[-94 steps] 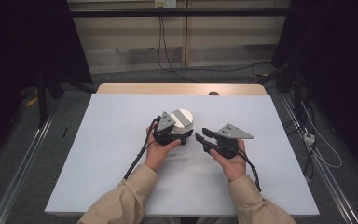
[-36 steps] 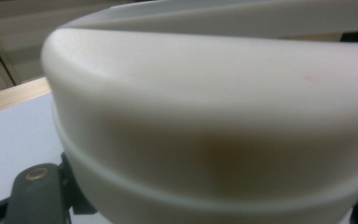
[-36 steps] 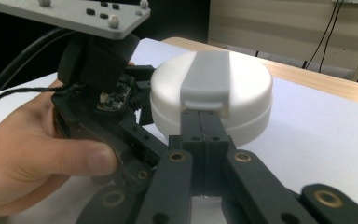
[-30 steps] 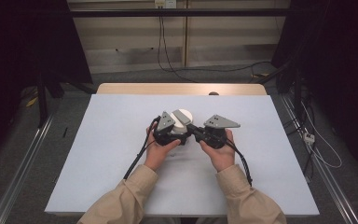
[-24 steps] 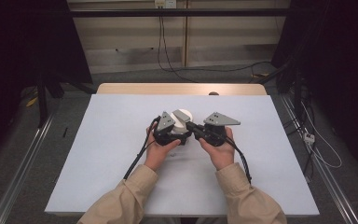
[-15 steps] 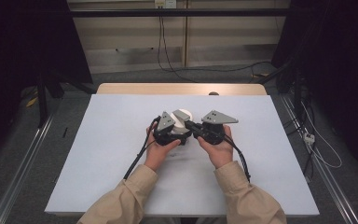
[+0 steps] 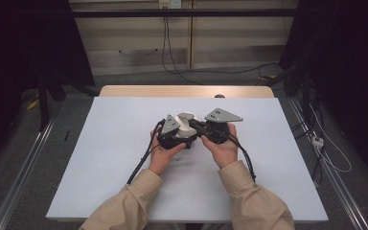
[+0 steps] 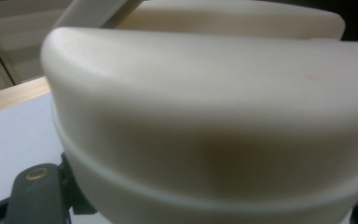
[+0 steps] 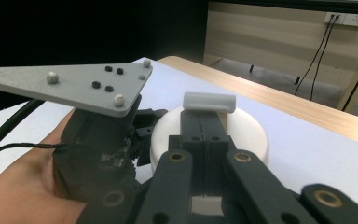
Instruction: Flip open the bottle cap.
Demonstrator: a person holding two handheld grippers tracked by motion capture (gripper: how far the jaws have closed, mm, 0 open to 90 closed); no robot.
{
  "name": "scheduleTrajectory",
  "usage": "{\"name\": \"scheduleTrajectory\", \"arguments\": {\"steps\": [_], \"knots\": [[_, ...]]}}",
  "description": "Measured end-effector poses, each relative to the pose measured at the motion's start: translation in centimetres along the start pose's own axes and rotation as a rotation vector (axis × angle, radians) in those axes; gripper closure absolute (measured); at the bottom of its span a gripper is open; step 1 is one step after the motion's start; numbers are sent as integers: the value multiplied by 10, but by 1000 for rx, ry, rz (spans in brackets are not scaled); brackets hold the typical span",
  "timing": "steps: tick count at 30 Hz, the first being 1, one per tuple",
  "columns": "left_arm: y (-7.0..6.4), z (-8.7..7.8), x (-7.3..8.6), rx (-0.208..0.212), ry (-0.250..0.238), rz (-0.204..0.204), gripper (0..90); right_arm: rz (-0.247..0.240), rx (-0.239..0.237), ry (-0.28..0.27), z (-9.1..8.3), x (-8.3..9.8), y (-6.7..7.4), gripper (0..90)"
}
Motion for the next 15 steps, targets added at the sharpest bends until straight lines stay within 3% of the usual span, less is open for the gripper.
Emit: {"name": "scheduleTrajectory", "arguments": {"steps": [15], "knots": [[0, 0, 0, 1, -3, -7, 186, -21, 13, 8, 9, -5, -1, 900]]}}
Point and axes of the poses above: each handheld gripper's, and its own axes: z roughly forward along the jaws, x roughly out of its underside, y roughly to its left, the point moved 5 cm from there along z, roughly forward along the jaws, and after that the axes turned 12 degrees about -y, right-handed, at the moved point
